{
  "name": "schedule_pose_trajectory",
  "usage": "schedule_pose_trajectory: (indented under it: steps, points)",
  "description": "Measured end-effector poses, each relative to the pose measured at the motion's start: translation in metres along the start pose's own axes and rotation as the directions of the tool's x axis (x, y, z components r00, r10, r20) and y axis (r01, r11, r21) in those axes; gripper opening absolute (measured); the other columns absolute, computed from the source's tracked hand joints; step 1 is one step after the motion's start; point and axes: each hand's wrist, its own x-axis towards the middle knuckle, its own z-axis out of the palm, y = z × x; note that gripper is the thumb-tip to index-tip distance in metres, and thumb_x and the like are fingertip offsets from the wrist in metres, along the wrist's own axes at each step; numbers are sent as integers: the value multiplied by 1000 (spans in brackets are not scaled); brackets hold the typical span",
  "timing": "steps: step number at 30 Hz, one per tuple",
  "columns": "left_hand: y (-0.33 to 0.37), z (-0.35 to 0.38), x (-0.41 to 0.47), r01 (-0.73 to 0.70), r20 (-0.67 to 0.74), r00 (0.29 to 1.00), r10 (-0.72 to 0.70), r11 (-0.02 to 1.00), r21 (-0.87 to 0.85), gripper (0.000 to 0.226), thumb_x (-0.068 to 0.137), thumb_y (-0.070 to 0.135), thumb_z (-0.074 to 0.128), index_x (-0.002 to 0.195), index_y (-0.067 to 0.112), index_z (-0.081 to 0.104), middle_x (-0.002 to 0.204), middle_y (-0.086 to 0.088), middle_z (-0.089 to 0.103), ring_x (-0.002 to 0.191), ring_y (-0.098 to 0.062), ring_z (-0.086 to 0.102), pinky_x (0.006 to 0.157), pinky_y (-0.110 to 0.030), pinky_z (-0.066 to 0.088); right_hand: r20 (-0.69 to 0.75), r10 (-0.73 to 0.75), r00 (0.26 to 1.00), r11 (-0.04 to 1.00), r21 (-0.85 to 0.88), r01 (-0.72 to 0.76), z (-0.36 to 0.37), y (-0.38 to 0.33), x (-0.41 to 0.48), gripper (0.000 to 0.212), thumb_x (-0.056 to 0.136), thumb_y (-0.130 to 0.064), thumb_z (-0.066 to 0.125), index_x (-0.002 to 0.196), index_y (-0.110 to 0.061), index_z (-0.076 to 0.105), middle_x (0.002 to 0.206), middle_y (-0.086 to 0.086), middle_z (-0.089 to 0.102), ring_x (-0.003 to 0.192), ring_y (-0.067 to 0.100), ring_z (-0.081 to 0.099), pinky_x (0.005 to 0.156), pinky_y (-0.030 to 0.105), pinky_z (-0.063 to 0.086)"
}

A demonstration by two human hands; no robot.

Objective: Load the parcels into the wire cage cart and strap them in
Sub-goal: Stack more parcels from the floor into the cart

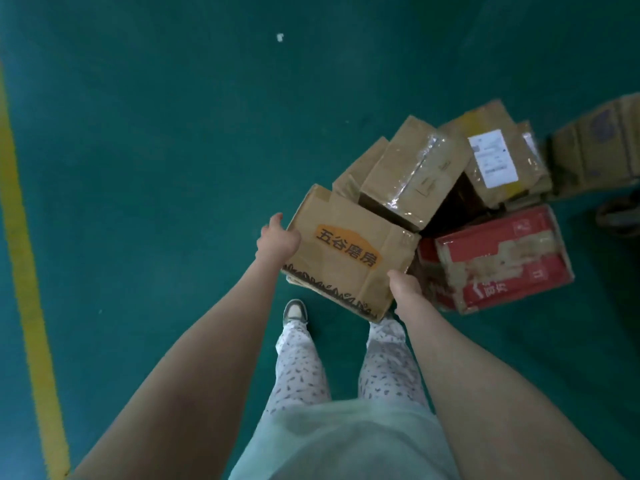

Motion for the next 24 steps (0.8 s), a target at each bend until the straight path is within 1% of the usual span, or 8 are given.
schedule_pose_trajectory:
  steps: [2, 4, 8, 12, 14, 17, 21, 24]
  points:
    - [-9, 1, 17, 19, 75, 997, -28, 992, 121, 72, 90, 22, 46, 151, 23, 9, 151, -15, 25, 134, -39, 33, 109, -51, 31, 14, 58, 998, 990, 130, -59, 14, 7, -3, 51, 98, -33, 42, 140, -5, 35, 139, 16, 44, 121, 36, 46, 102, 47, 41]
    - [-13, -1, 23, 38, 191, 979, -65, 989, 141, 78, 90, 17, 49, 152, 19, 2, 153, -17, 21, 138, -38, 26, 113, -49, 26, 26, 100, 995, 960, 260, -103, 24, 12, -2, 59, 96, -37, 44, 146, -13, 24, 145, 14, 37, 126, 37, 42, 104, 53, 37]
    - [-18, -6, 19, 41, 321, 946, -41, 999, 7, 63, 94, 7, 46, 148, 11, 14, 145, -12, 34, 132, -31, 35, 102, -42, 31, 102, 150, 983, 879, 440, -180, 31, 21, -7, 68, 97, -41, 45, 151, -31, 6, 156, 3, 16, 138, 42, 22, 101, 72, 24]
    - [-17, -17, 7, 40, 280, 960, -4, 991, -125, 56, 93, 16, 52, 142, 12, 23, 136, -13, 41, 111, -31, 45, 80, -38, 32, -10, 113, 994, 835, 542, -90, 34, 28, -23, 66, 96, -35, 48, 150, -31, 10, 154, 5, 22, 137, 41, 26, 101, 73, 24]
    - [-15, -24, -2, 26, 266, 964, 21, 985, -172, 47, 93, 19, 51, 133, 13, 27, 120, -11, 45, 92, -27, 46, 75, -36, 35, -48, 103, 993, 814, 578, -56, 33, 30, -36, 64, 96, -33, 48, 149, -28, 13, 152, 6, 27, 135, 38, 29, 104, 68, 25]
    - [-9, -38, -22, -44, 218, 972, 92, 975, -216, 37, 93, 19, 50, 124, 14, 30, 90, -3, 47, 68, -17, 44, 57, -29, 31, -110, 61, 992, 787, 617, 20, 29, 31, -58, 58, 96, -30, 47, 147, -22, 20, 147, 9, 34, 132, 36, 35, 107, 60, 28]
    - [1, -54, -47, -143, 138, 974, 182, 956, -255, 37, 91, 21, 50, 124, 14, 34, 78, 0, 45, 65, -15, 44, 56, -28, 34, -159, -2, 987, 720, 685, 111, 18, 31, -90, 55, 97, -28, 47, 146, -21, 23, 147, 8, 35, 132, 34, 35, 109, 56, 28]
    - [12, -58, -73, -217, 123, 957, 261, 932, -290, 34, 89, 19, 52, 119, 13, 36, 81, -1, 48, 71, -19, 49, 65, -30, 42, -161, 15, 987, 673, 731, 109, 2, 36, -117, 60, 97, -35, 46, 149, -29, 16, 153, 5, 26, 136, 37, 28, 104, 67, 26]
